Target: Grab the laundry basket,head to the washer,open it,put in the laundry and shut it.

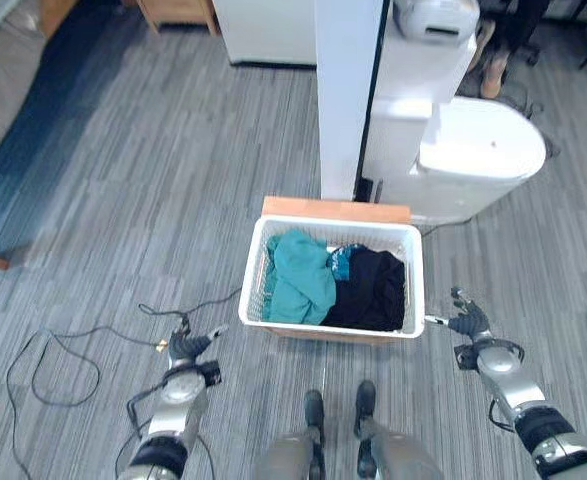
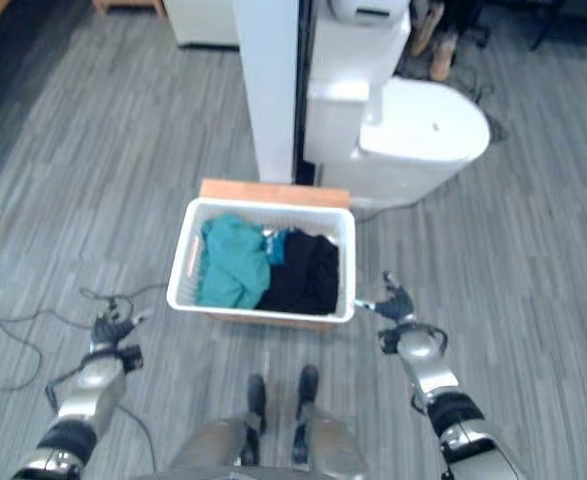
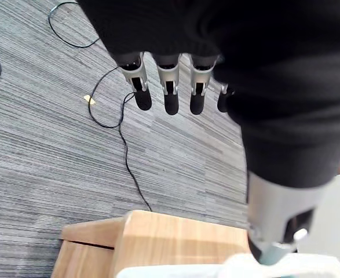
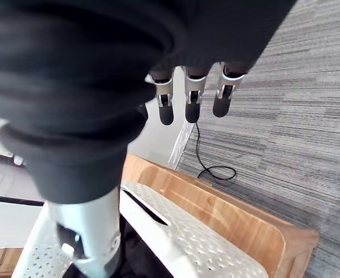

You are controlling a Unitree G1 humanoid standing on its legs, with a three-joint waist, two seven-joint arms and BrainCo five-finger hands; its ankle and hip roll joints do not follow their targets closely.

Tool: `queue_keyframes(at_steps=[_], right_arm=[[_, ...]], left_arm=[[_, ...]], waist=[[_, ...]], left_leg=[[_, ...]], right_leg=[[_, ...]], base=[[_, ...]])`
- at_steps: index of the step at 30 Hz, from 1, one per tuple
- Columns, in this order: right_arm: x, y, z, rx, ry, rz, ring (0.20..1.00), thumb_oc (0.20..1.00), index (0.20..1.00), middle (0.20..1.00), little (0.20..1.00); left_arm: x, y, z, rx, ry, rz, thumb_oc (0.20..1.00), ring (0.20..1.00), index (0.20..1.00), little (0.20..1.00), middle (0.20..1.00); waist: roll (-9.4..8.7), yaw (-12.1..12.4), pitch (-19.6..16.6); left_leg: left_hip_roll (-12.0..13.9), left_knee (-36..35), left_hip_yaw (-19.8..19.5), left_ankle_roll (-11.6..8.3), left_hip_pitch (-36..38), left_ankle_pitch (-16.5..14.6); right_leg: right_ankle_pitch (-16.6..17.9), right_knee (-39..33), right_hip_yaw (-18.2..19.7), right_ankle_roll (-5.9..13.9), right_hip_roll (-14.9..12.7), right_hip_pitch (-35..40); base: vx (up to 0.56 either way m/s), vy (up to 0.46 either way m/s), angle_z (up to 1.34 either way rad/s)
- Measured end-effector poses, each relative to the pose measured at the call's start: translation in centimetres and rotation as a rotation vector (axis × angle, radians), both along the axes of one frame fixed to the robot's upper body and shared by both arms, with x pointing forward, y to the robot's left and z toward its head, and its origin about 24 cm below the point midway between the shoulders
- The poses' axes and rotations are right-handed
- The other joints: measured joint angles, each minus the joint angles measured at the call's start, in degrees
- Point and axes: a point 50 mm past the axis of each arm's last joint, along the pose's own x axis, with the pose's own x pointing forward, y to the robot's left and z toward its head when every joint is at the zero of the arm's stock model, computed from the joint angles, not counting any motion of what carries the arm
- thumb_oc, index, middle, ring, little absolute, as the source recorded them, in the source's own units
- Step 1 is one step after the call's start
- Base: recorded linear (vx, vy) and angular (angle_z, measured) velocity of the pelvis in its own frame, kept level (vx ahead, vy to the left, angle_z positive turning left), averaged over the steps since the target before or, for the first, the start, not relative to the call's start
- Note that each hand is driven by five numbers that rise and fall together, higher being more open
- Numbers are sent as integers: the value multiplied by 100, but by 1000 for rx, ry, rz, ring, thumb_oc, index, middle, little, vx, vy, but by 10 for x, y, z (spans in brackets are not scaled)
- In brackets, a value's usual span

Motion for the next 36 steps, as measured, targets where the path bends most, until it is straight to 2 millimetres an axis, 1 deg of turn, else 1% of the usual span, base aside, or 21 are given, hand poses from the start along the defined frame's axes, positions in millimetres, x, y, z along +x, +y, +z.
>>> queue_keyframes(at_steps=[1, 2, 3, 4, 7, 9, 12, 13, 14, 15, 19, 20, 22, 24, 26, 27, 29, 30, 31, 33, 36], right_arm=[[13, 8, 7, 13, -21, 5, 1000, 1000, 1000, 1000, 1000], [24, 18, 17, 33, -55, 17, 1000, 1000, 1000, 1000, 1000], [30, 25, 23, 57, -73, 20, 1000, 1000, 1000, 1000, 1000], [33, 30, 23, 57, -69, 27, 1000, 1000, 1000, 1000, 1000], [45, 42, 28, 38, -63, 49, 1000, 1000, 1000, 1000, 1000], [45, 44, 28, 30, -61, 58, 1000, 1000, 1000, 1000, 1000], [48, 51, 26, -3, -45, 79, 1000, 1000, 1000, 1000, 1000], [49, 53, 26, -9, -37, 79, 426, 426, 426, 426, 426], [51, 54, 28, -9, -41, 81, 426, 426, 426, 426, 426], [55, 56, 30, -12, -44, 83, 200, 200, 200, 200, 200], [57, 63, 32, 8, -50, 69, 200, 200, 200, 200, 200], [56, 62, 32, 9, -57, 56, 200, 200, 200, 200, 200], [50, 56, 28, 12, -65, 33, 200, 200, 200, 200, 200], [40, 48, 28, 35, -85, 11, 200, 200, 200, 200, 200], [28, 43, 22, 41, -85, 4, 200, 200, 200, 200, 200], [11, 34, 11, 41, -60, -9, 200, 200, 200, 200, 200], [-9, 28, 2, 35, -45, -6, 200, 200, 200, 200, 200], [-15, 27, -1, 34, -38, 1, 200, 200, 200, 200, 200], [-21, 25, 0, 31, -44, 11, 200, 200, 200, 200, 200], [-33, 24, 4, 51, -72, 15, 200, 200, 200, 200, 200], [-43, 22, 11, 56, -113, 29, 200, 200, 200, 200, 200]], left_arm=[[14, -6, 9, 7, -24, -26, 1000, 1000, 1000, 1000, 1000], [32, -16, 23, 11, -75, -59, 1000, 1000, 1000, 1000, 1000], [41, -23, 32, 10, -104, -79, 1000, 1000, 1000, 1000, 1000], [46, -27, 34, 17, -109, -83, 1000, 1000, 1000, 1000, 1000], [56, -30, 35, 60, -75, -106, 1000, 1000, 1000, 1000, 1000], [61, -33, 39, 70, -81, -119, 1000, 1000, 1000, 1000, 1000], [65, -29, 35, 125, -24, -111, 1000, 1000, 1000, 1000, 1000], [67, -29, 35, 139, -12, -112, 1000, 1000, 1000, 1000, 1000], [70, -29, 36, 157, 1, -116, 1000, 1000, 1000, 1000, 1000], [73, -28, 38, 205, 14, -125, 200, 200, 200, 200, 200], [76, -28, 42, 237, 18, -142, 200, 200, 200, 200, 200], [74, -28, 44, 234, -4, -151, 200, 200, 200, 200, 200], [66, -34, 40, 222, -28, -178, 200, 200, 200, 200, 200], [56, -37, 40, 208, -53, -192, 200, 200, 200, 200, 200], [44, -41, 32, 188, -54, -205, 200, 200, 200, 200, 200], [24, -47, 17, 167, -14, -221, 200, 200, 200, 200, 200], [6, -52, 8, 132, -1, -229, 200, 200, 200, 200, 200], [-1, -52, 4, 126, 9, -233, 200, 200, 200, 200, 200], [-8, -52, 4, 111, 11, -233, 200, 200, 200, 200, 200], [-16, -51, 10, 93, -24, -234, 200, 200, 200, 200, 200], [-25, -49, 18, 101, -61, -251, 200, 200, 200, 200, 200]], waist=[[6, 3, 63], [-10, -1, 248], [-15, -23, 325], [-15, -74, 353], [-36, -80, 393], [-41, -108, 482], [-47, -105, 487], [-51, -105, 489], [-56, -101, 492], [-65, -99, 497], [-138, -98, 537], [-158, -97, 548], [-180, -90, 560], [-189, -86, 566], [-196, -91, 615], [-188, -105, 684], [-182, -110, 679], [-182, -114, 679], [-180, -112, 678], [-178, -117, 674], [-172, -109, 613]], left_leg=[[11, 8, 8, -1, -162, 16], [9, -51, 22, -5, -189, 100], [7, -88, 19, -11, -188, 129], [8, -98, 28, -11, -190, 130], [26, -129, 140, -12, -336, 138], [24, -142, 149, -17, -337, 148], [29, -156, 161, -17, -341, 147], [30, -156, 168, -17, -347, 147], [31, -155, 170, -17, -364, 147], [32, -155, 166, -17, -380, 147], [31, -154, 193, -18, -388, 149], [31, -161, 197, -18, -389, 152], [24, -169, 200, -12, -382, 157], [19, -199, 200, -12, -364, 158], [18, -267, 206, -19, -217, 171], [22, -285, 229, -20, 31, 170], [32, -393, 229, -21, 335, 170], [36, -403, 223, -21, 445, 170], [38, -409, 199, -23, 529, 168], [37, -414, 132, -37, 642, 159], [31, -415, 90, -78, 836, 126]], right_leg=[[25, 13, 29, 33, 11, -174], [86, -3, 43, 22, 14, -220], [103, -29, 39, 18, 16, -224], [103, -27, 47, 18, 20, -243], [128, -21, 134, 52, 36, -429], [154, -29, 141, 23, 38, -442], [154, -29, 174, 23, 47, -465], [153, -30, 184, 23, 49, -474], [154, -28, 192, 23, 50, -490], [154, -21, 196, 23, 51, -508], [161, -13, 246, 40, 54, -531], [164, -14, 248, 45, 53, -533], [173, -14, 248, 46, 47, -528], [173, -25, 248, 45, 45, -517], [175, -34, 263, 41, 47, -401], [174, -39, 313, 42, 47, -143], [149, -44, 347, 14, 64, 113], [148, -45, 380, 16, 67, 220], [137, -49, 396, 15, 67, 313], [92, -50, 399, 44, 63, 447], [-13, -51, 396, 36, 52, 683]], base=[[-32, 7, -8], [-42, 18, -3], [-51, 20, -1], [-44, 15, -4], [-14, 8, -16], [-17, 16, -6], [-27, 8, -5], [0, 0, 0], [0, 0, 0], [0, 0, 0], [-5, -7, -2], [0, 0, 0], [0, 0, 0], [25, -34, 0], [34, -18, 1], [91, -37, 4], [103, -51, 2], [91, -49, 2], [86, -56, 8], [65, -62, 15], [24, -66, 16]])
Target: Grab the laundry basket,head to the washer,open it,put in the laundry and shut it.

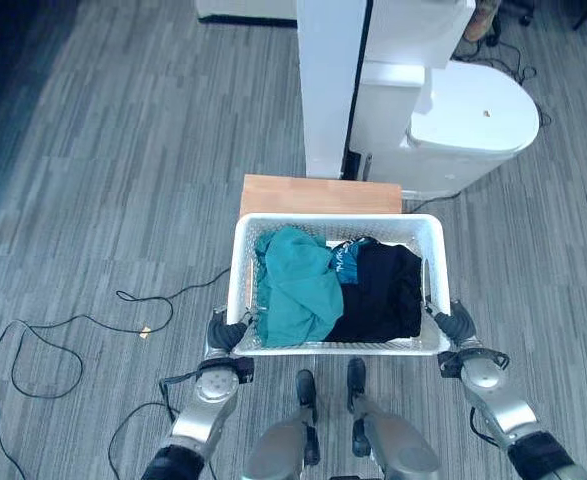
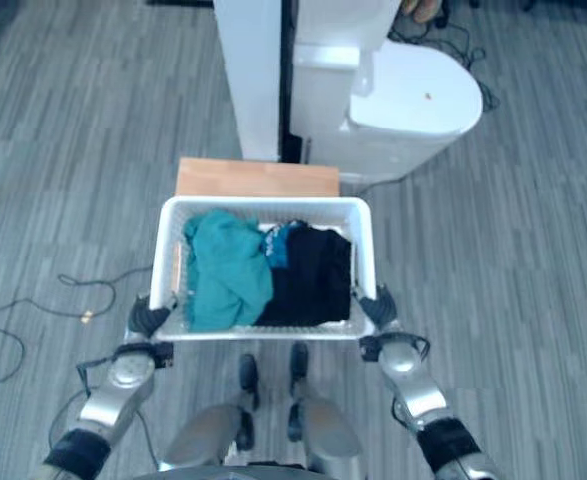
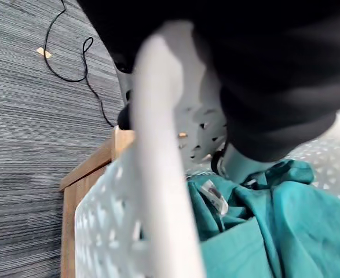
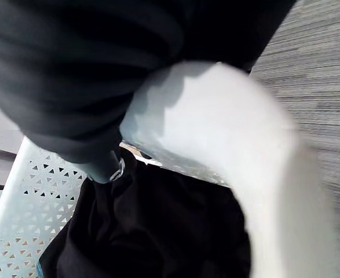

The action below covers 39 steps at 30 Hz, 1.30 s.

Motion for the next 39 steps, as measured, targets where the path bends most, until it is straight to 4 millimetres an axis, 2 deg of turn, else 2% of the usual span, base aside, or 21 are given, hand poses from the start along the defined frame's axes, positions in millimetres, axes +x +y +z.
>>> queue_keyframes(at_steps=[3, 6, 11, 13, 14, 15, 17, 19, 20, 22, 24, 26, 28, 29, 30, 31, 35, 36, 37, 38, 39], right_arm=[[-16, 0, 2, 16, -20, 8, 200, 200, 200, 200, 200], [-36, -3, -12, 21, 52, 16, 200, 200, 200, 200, 200], [-47, -8, -20, 24, 95, 15, 200, 200, 200, 200, 200], [-49, -12, -20, 23, 102, 16, 200, 200, 200, 200, 200], [-54, -17, -22, 9, 120, 9, 200, 200, 200, 200, 200], [-55, -17, -22, 13, 118, 6, 200, 200, 200, 200, 200], [-53, -17, -20, 12, 109, 16, 200, 200, 200, 200, 200], [-51, -15, -17, 15, 95, 18, 200, 200, 200, 200, 200], [-46, -14, -13, 15, 76, 24, 200, 200, 200, 200, 200], [-43, -13, -11, 15, 64, 24, 200, 200, 200, 200, 200], [-42, -11, -12, 19, 62, 23, 200, 200, 200, 200, 200], [-43, -12, -15, 24, 76, 13, 200, 200, 200, 200, 200], [-35, -4, -19, 45, 82, 22, 200, 200, 200, 200, 200], [-37, 3, -21, 64, 86, 28, 200, 200, 200, 200, 200], [-40, 3, -21, 56, 92, 39, 200, 200, 200, 200, 200], [-44, -3, -22, 30, 104, 43, 200, 200, 200, 200, 200], [-45, -15, -19, -23, 111, 47, 200, 200, 200, 200, 200], [-42, -18, -15, -40, 98, 53, 200, 200, 200, 200, 200], [-38, -21, -11, -55, 83, 56, 200, 200, 200, 200, 200], [-34, -21, -7, -57, 68, 55, 200, 200, 200, 200, 200], [-33, -25, -4, -66, 57, 48, 200, 200, 200, 200, 200]], left_arm=[[-14, 4, 2, -20, -4, -10, 200, 200, 200, 200, 200], [-29, 4, -9, -1, 52, -38, 200, 200, 200, 200, 200], [-32, 3, -13, 6, 79, -63, 200, 200, 200, 200, 200], [-33, 2, -14, 10, 91, -75, 200, 200, 200, 200, 200], [-29, -2, -13, 9, 93, -103, 200, 200, 200, 200, 200], [-28, -1, -13, 17, 96, -109, 200, 200, 200, 200, 200], [-27, 1, -11, 32, 94, -121, 200, 200, 200, 200, 200], [-23, 1, -8, 35, 78, -125, 200, 200, 200, 200, 200], [-19, 2, -4, 45, 65, -129, 200, 200, 200, 200, 200], [-13, 4, 2, 60, 43, -135, 200, 200, 200, 200, 200], [-7, 7, 8, 100, 22, -147, 200, 200, 200, 200, 200], [-3, 5, 11, 105, 6, -156, 200, 200, 200, 200, 200], [-12, 12, 5, 100, 36, -130, 200, 200, 200, 200, 200], [-18, 15, -1, 97, 60, -118, 200, 200, 200, 200, 200], [-19, 18, -1, 101, 62, -109, 200, 200, 200, 200, 200], [-18, 14, -1, 89, 59, -114, 200, 200, 200, 200, 200], [-21, 3, -12, 49, 92, -120, 200, 200, 200, 200, 200], [-21, 1, -13, 48, 95, -130, 200, 200, 200, 200, 200], [-21, -1, -13, 43, 95, -135, 200, 200, 200, 200, 200], [-21, -3, -14, 36, 95, -137, 200, 200, 200, 200, 200], [-21, -7, -14, 22, 91, -138, 200, 200, 200, 200, 200]], waist=[[19, -8, -317], [34, -126, -635], [27, -360, -642], [21, -361, -675], [117, -684, -735], [119, -768, -745], [120, -771, -824], [116, -829, -822], [92, -876, -828], [85, -971, -825], [-110, -982, -818], [-98, -982, -811], [-14, -518, -804], [-96, -321, -858], [-105, -292, -890], [69, -279, -925], [179, -399, -983], [184, -326, -986], [177, -270, -982], [152, -264, -968], [65, -253, -936]], left_leg=[[33, -2, -15, -116, -9, -81], [56, 1, -3, -107, 61, -67], [42, 179, 52, -86, 121, -49], [-18, 304, -339, -99, 106, -80], [13, 229, -408, -118, 192, -178], [5, 158, -370, -83, 284, -163], [22, 34, 196, -37, 358, -188], [3, 10, 573, -8, 345, -184], [26, 9, 1187, 32, 281, -216], [84, 4, 1637, 126, 208, -301], [97, 2, 2306, 141, 299, -340], [322, 0, 2776, 140, 390, -369], [818, 301, 3702, -353, 677, -543], [967, 670, 3893, -334, 712, -541], [1022, 757, 3631, -297, 738, -584], [1174, 804, 2871, -439, 836, -746], [1700, 2050, 2330, -376, 554, -392], [1839, 2654, 1956, -346, 328, -361], [1865, 3143, 1522, -517, 64, -381], [1672, 3265, 1096, -712, -141, -610], [993, 2768, 315, -743, -377, -1079]], right_leg=[[-43, 2, -5, 2, 23, 10], [-55, 2, 36, -12, 54, 67], [-50, 5, 307, -3, 76, 47], [-12, 33, 587, 47, 66, 8], [62, 12, 734, 150, 90, 8], [79, 13, 848, 174, 111, 4], [137, 53, 1336, 261, 186, -194], [145, 29, 1534, 275, 180, -336], [121, 30, 1764, 325, 203, -574], [137, 257, 1670, 460, 210, -852], [104, 521, 1449, 463, 173, -1156], [-55, 782, 524, 476, 55, -1285], [-654, 1616, -2294, -4, -523, -1213], [-787, 1771, -3579, 40, -1094, -906], [-718, 1668, -3377, 139, -1250, -795], [-358, 1447, -2667, 103, -1061, -582], [-843, 1777, -1964, -108, -786, -522], [-883, 1610, -1797, -168, -664, -430], [-853, 1439, -1661, -229, -540, -365], [-810, 1260, -1518, -243, -461, -274], [-717, 1017, -1273, -266, -433, -117]], base=[[8, -105, 8], [-11, -46, -4], [-17, 38, -24], [51, 124, -76], [52, 226, -72], [8, 233, -89], [-77, 132, -120], [-82, 109, -135], [-77, 75, -172], [-72, 7, -167], [28, -50, -167], [74, -182, -138], [40, -222, -204], [175, -239, -190], [210, -261, -115], [282, -368, -53], [178, -217, -32], [181, -54, -65], [120, -5, -75], [131, 3, -92], [123, 16, -96]])
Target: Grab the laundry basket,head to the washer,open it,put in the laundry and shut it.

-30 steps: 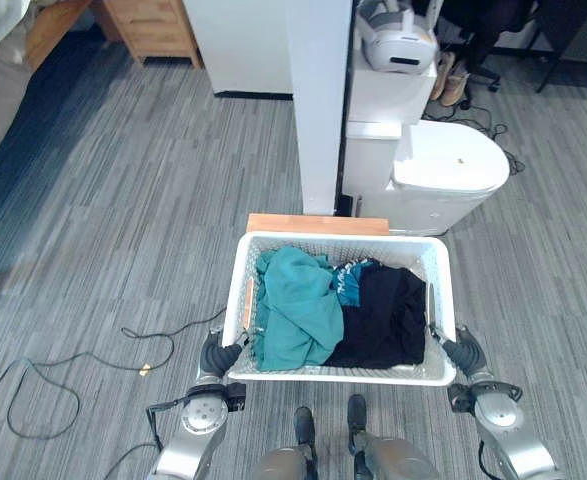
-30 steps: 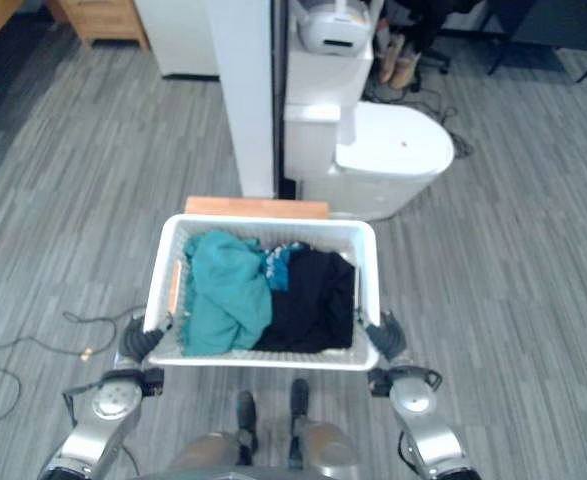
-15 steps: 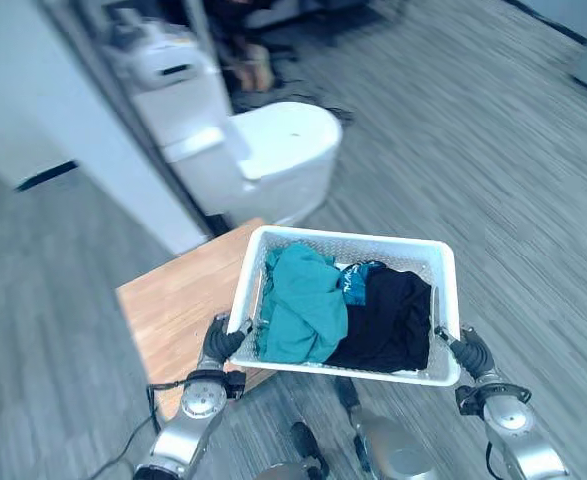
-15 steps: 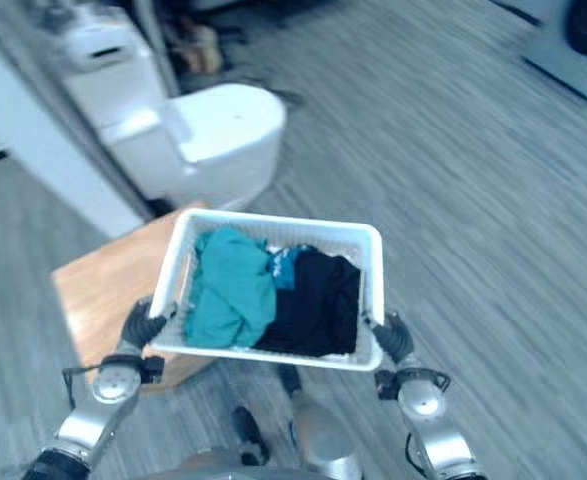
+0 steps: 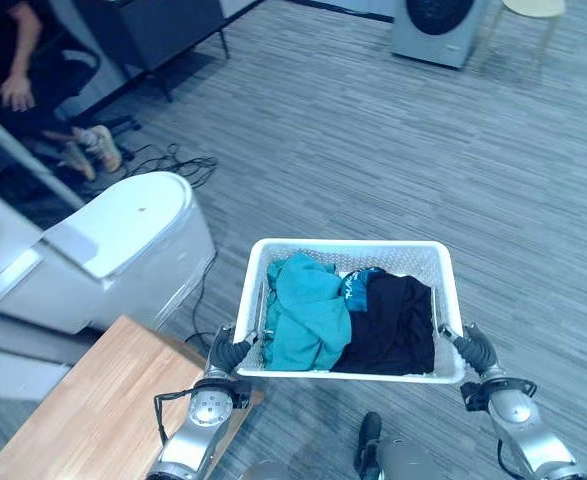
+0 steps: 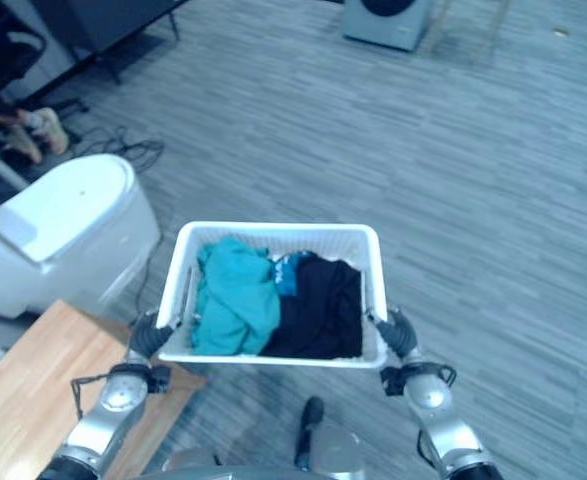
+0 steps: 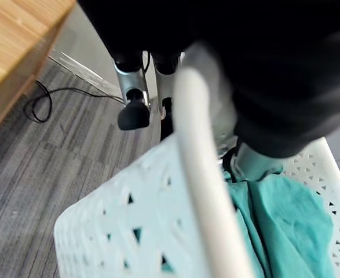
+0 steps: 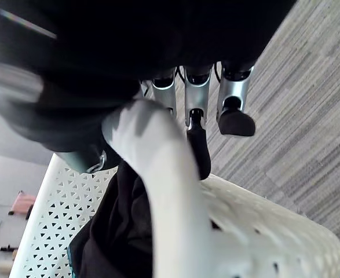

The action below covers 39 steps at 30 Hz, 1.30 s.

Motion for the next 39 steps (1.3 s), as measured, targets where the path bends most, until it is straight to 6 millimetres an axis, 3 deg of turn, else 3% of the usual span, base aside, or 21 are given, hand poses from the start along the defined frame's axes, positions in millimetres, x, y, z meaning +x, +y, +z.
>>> queue_keyframes(at_steps=[1, 3, 5, 8, 11, 12, 13, 15, 16, 20, 21, 22, 24, 26, 27, 28, 31, 34, 35, 38, 39], right_arm=[[-2, -1, -1, 1, 4, -6, 200, 200, 200, 200, 200], [-10, -2, -7, 8, 31, -19, 200, 200, 200, 200, 200], [-11, -1, -9, 25, 33, -35, 200, 200, 200, 200, 200], [-15, 0, -17, 29, 68, -40, 200, 200, 200, 200, 200], [-18, 1, -21, 30, 86, -32, 200, 200, 200, 200, 200], [-21, 2, -24, 46, 99, -44, 200, 200, 200, 200, 200], [-20, 7, -25, 68, 94, -50, 200, 200, 200, 200, 200], [-24, 6, -25, 67, 100, -50, 200, 200, 200, 200, 200], [-17, 15, -23, 78, 88, -18, 200, 200, 200, 200, 200], [-9, 23, -19, 86, 67, 14, 200, 200, 200, 200, 200], [-4, 24, -15, 84, 50, 25, 200, 200, 200, 200, 200], [-1, 26, -12, 86, 37, 38, 200, 200, 200, 200, 200], [1, 25, -10, 80, 30, 40, 200, 200, 200, 200, 200], [1, 23, -10, 76, 30, 32, 200, 200, 200, 200, 200], [-4, 20, -15, 75, 53, 17, 200, 200, 200, 200, 200], [-6, 18, -17, 74, 63, 12, 200, 200, 200, 200, 200], [-11, 18, -21, 78, 82, 9, 200, 200, 200, 200, 200], [-15, 18, -24, 80, 96, 9, 200, 200, 200, 200, 200], [-10, 16, -21, 69, 86, 12, 200, 200, 200, 200, 200], [-9, 15, -19, 60, 81, 21, 200, 200, 200, 200, 200], [-8, 14, -17, 58, 75, 27, 200, 200, 200, 200, 200]], left_arm=[[0, -1, 0, -6, -1, 1, 200, 200, 200, 200, 200], [2, -2, 0, -5, -4, -4, 200, 200, 200, 200, 200], [2, -2, 0, -3, -3, -4, 200, 200, 200, 200, 200], [-5, -1, -9, 4, 42, -2, 200, 200, 200, 200, 200], [-15, 0, -16, 4, 76, 2, 200, 200, 200, 200, 200], [-19, 1, -17, 6, 80, -6, 200, 200, 200, 200, 200], [-21, 5, -17, 17, 84, -1, 200, 200, 200, 200, 200], [-14, 6, -11, 28, 63, -20, 200, 200, 200, 200, 200], [-9, 17, -3, 55, 37, -10, 200, 200, 200, 200, 200], [-1, 24, 6, 80, 3, -10, 200, 200, 200, 200, 200], [-2, 28, 8, 80, -11, 9, 200, 200, 200, 200, 200], [-4, 30, 8, 75, -14, 19, 200, 200, 200, 200, 200], [-6, 29, 5, 53, -8, 38, 200, 200, 200, 200, 200], [-5, 25, 3, 39, -7, 41, 200, 200, 200, 200, 200], [-7, 22, 1, 37, 6, 27, 200, 200, 200, 200, 200], [-7, 21, 0, 34, 10, 25, 200, 200, 200, 200, 200], [-11, 21, -4, 32, 25, 28, 200, 200, 200, 200, 200], [-22, 21, -8, 31, 48, 25, 200, 200, 200, 200, 200], [-23, 18, -9, 19, 51, 32, 200, 200, 200, 200, 200], [-25, 18, -11, 15, 60, 31, 200, 200, 200, 200, 200], [-26, 18, -11, 14, 61, 29, 200, 200, 200, 200, 200]], waist=[[-42, -21, 18], [-100, -45, 43], [-26, 24, 17], [-15, 195, 66], [23, 217, 47], [127, 139, -25], [68, 141, -43], [8, 19, -26], [-55, 118, 45], [-69, 292, 186], [-79, 302, 225], [-115, 346, 230], [-95, 330, 286], [6, 258, 344], [-46, 225, 361], [-50, 219, 359], [-58, 87, 344], [-2, -8, 149], [113, 18, 81], [27, 146, 58], [12, 183, 34]], left_leg=[[-447, -549, -113, 107, -254, -76], [-680, -1115, -191, 194, -822, 162], [-757, -1494, -558, 164, -1310, 547], [-702, -1573, -719, 281, -1543, 994], [-742, -1606, -696, 499, -1098, 1027], [-737, -1932, -565, 874, -657, 1393], [-836, -2132, -407, 874, -472, 1446], [-1028, -2221, -354, 1104, -339, 1430], [-1063, -2273, 41, 1192, -196, 1322], [-1062, -2362, 223, 1161, 95, 1265], [-1038, -2452, 338, 1088, 227, 991], [-1043, -2452, 444, 1070, 234, 956], [-1048, -2465, 395, 1088, 254, 727], [-1011, -2472, 385, 1076, 255, 729], [-1116, -2474, 350, 1055, 376, 731], [-1164, -2484, 322, 1003, 429, 675], [-1220, -2501, 32, 856, 775, 478], [-1035, -2409, -101, 685, 991, 368], [-753, -2102, -116, 539, 944, 331], [-409, -358, 26, 478, 455, 288], [-296, 310, 13, 464, 261, 264]], right_leg=[[-2, -109, 89, 13, 19, 157], [-67, -444, 253, 79, 200, 481], [-46, -715, 468, 130, 366, 591], [-6, -802, 837, 100, 511, 903], [-188, -863, 1238, 226, 514, 1215], [-588, -270, 1652, 458, 490, 1099], [-826, 194, 1755, 547, 362, 897], [-1020, 690, 1796, 726, 140, 705], [-1307, 1846, 1943, 938, -26, -3], [-1335, 2244, 1752, 951, -80, -713], [-1299, 2050, 1338, 998, -193, -951], [-1238, 1838, 1168, 1004, -244, -1054], [-931, 1232, 928, 1069, -324, -1364], [-562, 493, 788, 1219, -321, -1397], [-160, -195, 792, 1189, -439, -1367], [2, -308, 802, 1177, -486, -1323], [357, -366, 855, 1020, -497, -910], [1067, -402, 824, 713, -338, -589], [946, -379, 694, 446, -106, -437], [792, -381, 610, 278, 69, -63], [617, -421, 630, 70, 139, 160]], base=[[220, 8, -94], [201, 18, -59], [133, 44, -67], [251, 148, -86], [226, 207, -87], [113, 136, -101], [110, 132, -95], [95, 122, -53], [52, 62, -88], [180, -1, -59], [241, -7, -49], [247, -108, -45], [311, -158, -20], [276, -136, 16], [363, -177, 23], [527, -260, 31], [377, -189, 42], [307, -261, 41], [414, -393, 34], [316, -229, -4], [269, -95, -35]])
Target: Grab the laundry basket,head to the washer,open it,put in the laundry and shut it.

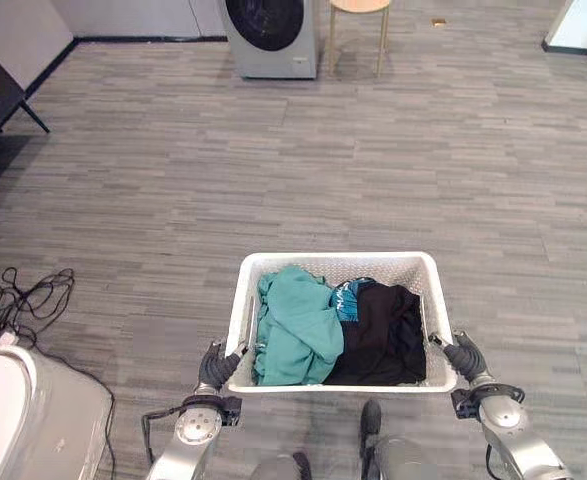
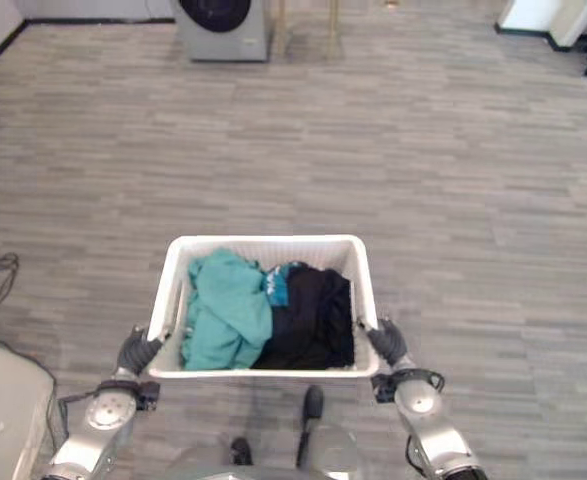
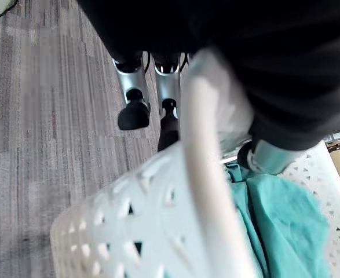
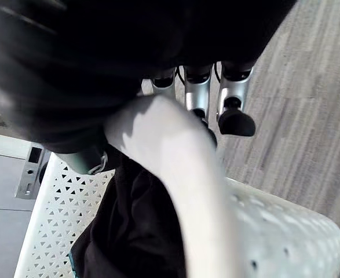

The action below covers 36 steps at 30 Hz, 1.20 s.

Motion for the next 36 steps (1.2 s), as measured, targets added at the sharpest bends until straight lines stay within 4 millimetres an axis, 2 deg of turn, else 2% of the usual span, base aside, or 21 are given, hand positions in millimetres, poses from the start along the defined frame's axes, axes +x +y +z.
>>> queue_keyframes(at_steps=[1, 2, 3, 4, 5, 6, 8, 11, 14, 15, 16, 17, 18, 19, 21, 23, 25, 28, 30, 32, 36], right_arm=[[-2, -1, 1, -2, -1, -2, 200, 200, 200, 200, 200], [-1, -4, 3, -7, -11, -13, 200, 200, 200, 200, 200], [0, -6, 5, -10, -23, -24, 200, 200, 200, 200, 200], [2, -11, 10, -11, -43, -44, 200, 200, 200, 200, 200], [3, -13, 11, -14, -50, -49, 200, 200, 200, 200, 200], [2, -11, 10, -11, -44, -46, 200, 200, 200, 200, 200], [0, -13, 9, -24, -40, -44, 200, 200, 200, 200, 200], [-1, -13, 3, -17, -15, -57, 200, 200, 200, 200, 200], [-7, -13, -3, -11, 14, -57, 200, 200, 200, 200, 200], [-9, -11, -4, -4, 17, -58, 200, 200, 200, 200, 200], [-10, -9, -6, 5, 20, -64, 200, 200, 200, 200, 200], [-9, -8, -5, 6, 14, -59, 200, 200, 200, 200, 200], [-7, -7, -2, 13, 0, -64, 200, 200, 200, 200, 200], [-6, -6, -2, 17, -2, -62, 200, 200, 200, 200, 200], [-4, -2, -1, 25, -7, -51, 200, 200, 200, 200, 200], [-1, 5, 3, 41, -29, -34, 200, 200, 200, 200, 200], [4, 8, 8, 44, -54, -22, 200, 200, 200, 200, 200], [4, 8, 8, 36, -51, -11, 200, 200, 200, 200, 200], [1, 9, 5, 36, -33, -4, 200, 200, 200, 200, 200], [-2, 7, 0, 33, -9, -11, 200, 200, 200, 200, 200], [-6, 5, -7, 30, 28, -8, 200, 200, 200, 200, 200]], left_arm=[[1, -1, 1, -2, -5, -2, 200, 200, 200, 200, 200], [2, -4, 1, -13, -11, -4, 200, 200, 200, 200, 200], [6, -6, 4, -16, -28, -13, 200, 200, 200, 200, 200], [15, -11, 9, -21, -53, -33, 200, 200, 200, 200, 200], [17, -13, 10, -23, -57, -40, 200, 200, 200, 200, 200], [14, -12, 7, -21, -44, -37, 200, 200, 200, 200, 200], [11, -14, 5, -29, -35, -36, 200, 200, 200, 200, 200], [9, -14, 1, -31, -16, -33, 200, 200, 200, 200, 200], [-3, -12, -6, -36, 27, -30, 200, 200, 200, 200, 200], [-4, -12, -7, -36, 33, -33, 200, 200, 200, 200, 200], [-3, -11, -6, -35, 30, -29, 200, 200, 200, 200, 200], [-1, -10, -4, -30, 22, -29, 200, 200, 200, 200, 200], [6, -9, 1, -21, 0, -40, 200, 200, 200, 200, 200], [9, -7, 3, -15, -11, -38, 200, 200, 200, 200, 200], [14, -1, 8, 5, -27, -38, 200, 200, 200, 200, 200], [18, 5, 13, 32, -45, -41, 200, 200, 200, 200, 200], [21, 10, 19, 40, -69, -34, 200, 200, 200, 200, 200], [18, 11, 20, 30, -78, -23, 200, 200, 200, 200, 200], [11, 12, 12, 27, -41, -15, 200, 200, 200, 200, 200], [7, 9, 4, 6, -12, -4, 200, 200, 200, 200, 200], [5, 6, 0, -8, 4, 3, 200, 200, 200, 200, 200]], waist=[[-49, 5, -98], [8, 41, -155], [-16, 42, -142], [-81, 46, -106], [-131, 77, -65], [-124, 86, -60], [-81, 130, -72], [31, 194, -2], [157, 333, -27], [127, 330, -31], [-51, 330, -52], [-147, 378, -66], [-195, 357, -70], [-195, 366, -71], [-190, 393, -68], [-188, 374, -67], [-99, 367, -12], [-46, 305, 7], [-27, 209, 27], [-17, 111, 33], [12, -20, 32]], left_leg=[[78, 455, -22, -45, -197, -69], [61, 463, -148, -110, -355, -261], [6, 324, -163, -133, -491, -377], [-215, -188, -139, -117, -824, -482], [-412, -992, -131, -17, -1005, -307], [-498, -1212, -113, -20, -1203, -158], [-628, -1987, -262, -139, -1392, 241], [-595, -2399, -195, -54, -1808, 758], [-414, -2493, -135, 160, -1380, 846], [-456, -2452, -122, 222, -1324, 1013], [-584, -2305, -30, 235, -1277, 1053], [-696, -2175, 79, 271, -1270, 1032], [-868, -2016, 191, 689, -1183, 881], [-924, -2043, 205, 764, -1071, 788], [-949, -2179, 260, 854, -775, 676], [-971, -2455, 306, 746, -406, 588], [-963, -2822, 434, 713, 11, 599], [-964, -2891, 489, 575, 282, 322], [-1024, -2910, 395, 484, 520, 100], [-1141, -2894, 250, 505, 774, -99], [-1187, -2870, -152, 518, 1341, -261]], right_leg=[[-280, -110, 19, -51, 23, 146], [-316, -184, 54, -101, 98, 206], [-335, -210, 72, -120, 99, 221], [-345, -337, 84, -135, 70, 322], [-354, -425, 79, -104, 92, 528], [-471, -464, 85, 48, 119, 682], [-582, -585, 97, 156, 196, 848], [-899, -592, 258, 126, 330, 1143], [-1307, -408, 672, 281, 407, 1501], [-1403, -342, 694, 337, 351, 1579], [-1579, -226, 783, 422, 128, 1594], [-1710, -68, 865, 528, -55, 1585], [-1734, 304, 878, 602, -237, 1524], [-1772, 719, 893, 657, -323, 1384], [-1874, 1892, 1032, 830, -435, 918], [-1982, 3129, 1010, 972, -453, 194], [-2095, 3357, 722, 839, -433, -774], [-1973, 2404, 334, 869, -303, -1496], [-1366, 1017, 168, 880, -212, -1802], [-743, -85, 13, 931, -310, -1832], [-202, -214, 61, 803, -339, -1683]], base=[[276, -79, -23], [342, -65, -11], [252, -36, -2], [461, -16, -16], [291, 1, -16], [404, 2, -26], [279, 22, -32], [445, 105, -30], [382, 125, -55], [284, 102, -54], [294, 118, -43], [342, 163, -53], [439, 205, -50], [375, 182, -32], [254, 103, -31], [250, 64, -29], [318, 13, -25], [390, -80, 0], [587, -156, 16], [503, -220, 35], [488, -255, 54]])
